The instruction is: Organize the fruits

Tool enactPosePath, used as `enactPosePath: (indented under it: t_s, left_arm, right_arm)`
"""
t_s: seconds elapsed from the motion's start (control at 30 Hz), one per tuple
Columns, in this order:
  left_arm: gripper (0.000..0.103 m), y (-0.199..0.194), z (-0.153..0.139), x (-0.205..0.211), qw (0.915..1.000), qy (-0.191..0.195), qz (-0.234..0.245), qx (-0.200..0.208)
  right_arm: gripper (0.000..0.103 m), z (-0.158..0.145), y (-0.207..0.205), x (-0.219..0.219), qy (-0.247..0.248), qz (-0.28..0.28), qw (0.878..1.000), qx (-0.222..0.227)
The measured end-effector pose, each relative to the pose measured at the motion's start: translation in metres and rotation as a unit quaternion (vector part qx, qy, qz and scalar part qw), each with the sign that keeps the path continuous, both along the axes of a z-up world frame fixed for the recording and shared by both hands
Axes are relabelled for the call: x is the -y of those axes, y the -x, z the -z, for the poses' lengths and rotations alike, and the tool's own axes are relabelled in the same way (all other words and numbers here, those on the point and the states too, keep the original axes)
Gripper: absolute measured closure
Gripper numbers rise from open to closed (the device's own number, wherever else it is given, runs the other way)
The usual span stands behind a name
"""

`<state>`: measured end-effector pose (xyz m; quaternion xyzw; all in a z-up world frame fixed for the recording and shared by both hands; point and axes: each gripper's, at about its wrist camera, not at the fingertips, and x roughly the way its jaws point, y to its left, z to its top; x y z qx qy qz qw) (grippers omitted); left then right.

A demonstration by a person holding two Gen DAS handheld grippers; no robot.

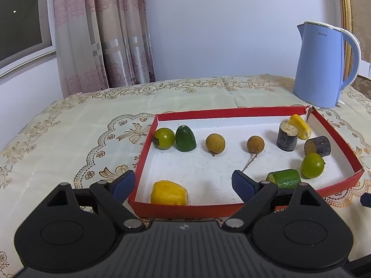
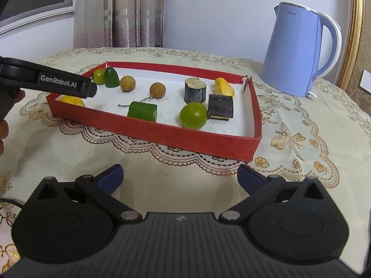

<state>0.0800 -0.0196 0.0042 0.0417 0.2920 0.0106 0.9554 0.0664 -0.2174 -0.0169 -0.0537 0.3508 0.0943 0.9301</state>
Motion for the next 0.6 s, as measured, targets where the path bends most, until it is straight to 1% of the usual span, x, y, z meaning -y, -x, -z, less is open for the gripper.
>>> enactPosePath:
  t_s: [0.3, 0.43, 0.6]
  left_arm:
    - [0.013, -0.0002, 0.0008, 0.0006, 1.0000, 0.002, 0.006, -0.002]
    - [0.013, -0.0006, 0.0007, 0.0010, 0.9999, 0.007, 0.011, -0.003]
    - [0.013, -0.0012, 0.0014, 0.0016, 1.0000, 0.003, 0.007, -0.003]
  right_arm:
    - [0.000, 0.0055, -0.0061, 0.0023, -0.013, 0.004, 1.000, -0.027]
    - [0.000, 0.0062, -0.0043, 0.0020, -0.014, 0.007, 1.000, -0.025]
    - [0.000, 0.0069, -0.0037, 0.0038, -0.020, 0.008, 0.999, -0.025]
